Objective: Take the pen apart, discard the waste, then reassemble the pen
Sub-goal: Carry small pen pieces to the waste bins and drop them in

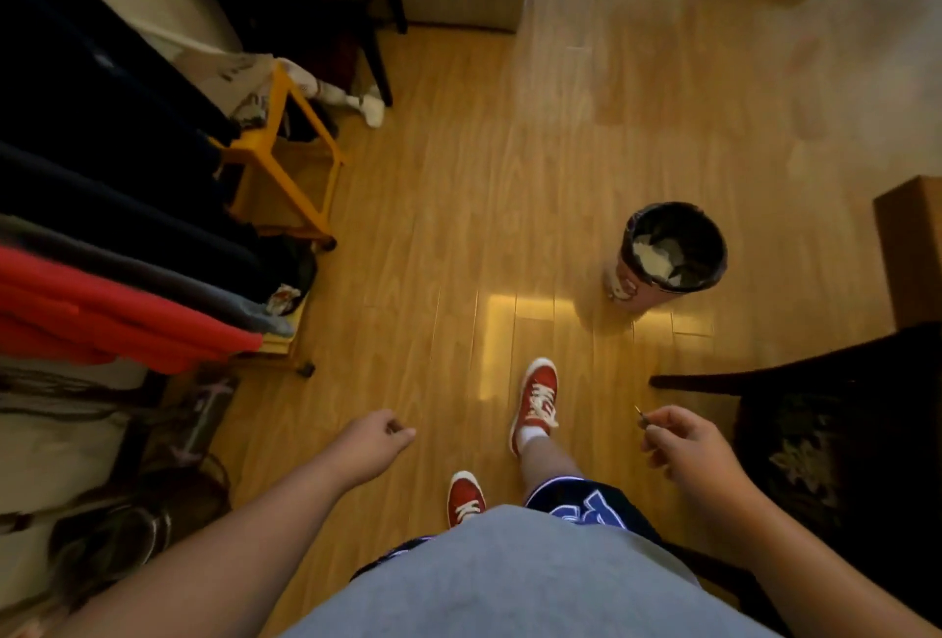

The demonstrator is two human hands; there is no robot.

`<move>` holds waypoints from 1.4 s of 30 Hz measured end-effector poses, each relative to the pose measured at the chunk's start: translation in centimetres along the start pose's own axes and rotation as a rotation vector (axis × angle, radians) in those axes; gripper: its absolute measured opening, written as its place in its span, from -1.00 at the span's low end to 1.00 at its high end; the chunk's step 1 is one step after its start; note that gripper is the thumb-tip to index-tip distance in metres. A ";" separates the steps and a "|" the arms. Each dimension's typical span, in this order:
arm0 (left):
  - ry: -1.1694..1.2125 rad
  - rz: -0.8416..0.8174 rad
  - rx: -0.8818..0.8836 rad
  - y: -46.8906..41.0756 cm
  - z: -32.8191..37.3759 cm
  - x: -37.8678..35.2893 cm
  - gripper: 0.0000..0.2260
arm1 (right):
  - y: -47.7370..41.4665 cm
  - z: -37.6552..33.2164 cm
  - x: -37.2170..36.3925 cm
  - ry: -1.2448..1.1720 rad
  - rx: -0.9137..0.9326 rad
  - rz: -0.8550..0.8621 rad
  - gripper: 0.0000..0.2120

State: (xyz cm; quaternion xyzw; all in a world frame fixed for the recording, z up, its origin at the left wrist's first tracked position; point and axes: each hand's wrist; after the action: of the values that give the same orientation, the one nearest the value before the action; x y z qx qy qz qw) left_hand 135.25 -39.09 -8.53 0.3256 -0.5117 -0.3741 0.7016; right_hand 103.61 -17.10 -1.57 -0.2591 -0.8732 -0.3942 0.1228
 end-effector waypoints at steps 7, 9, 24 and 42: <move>0.026 0.000 -0.044 -6.6 12.2 6.3 -0.80 | -11.7 -3.8 3.5 0.015 -0.055 -0.013 -0.87; 0.028 0.014 0.005 -8.0 13.9 7.9 -0.80 | -15.2 -6.2 4.5 0.017 -0.079 -0.023 -0.87; 0.009 0.071 0.243 -20.2 20.1 23.6 -0.84 | -38.6 -31.0 6.7 -0.047 0.111 -0.071 -0.86; -0.373 -0.075 -0.243 -40.7 58.0 41.4 -0.80 | -48.9 -30.2 14.8 -0.331 -0.373 0.414 -0.83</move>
State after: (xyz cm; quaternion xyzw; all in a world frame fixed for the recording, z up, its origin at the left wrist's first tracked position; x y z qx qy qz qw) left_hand 79.77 -99.60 -7.72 0.1828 -0.5714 -0.5124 0.6144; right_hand 64.67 -61.71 -5.98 -0.5097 -0.7228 -0.4666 0.0073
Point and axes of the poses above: each hand's wrist, its own y-axis away from the middle knuckle, its own x-axis out of the back of the hand, z = x × y, and after that the axes turned 7 degrees about x, right-handed
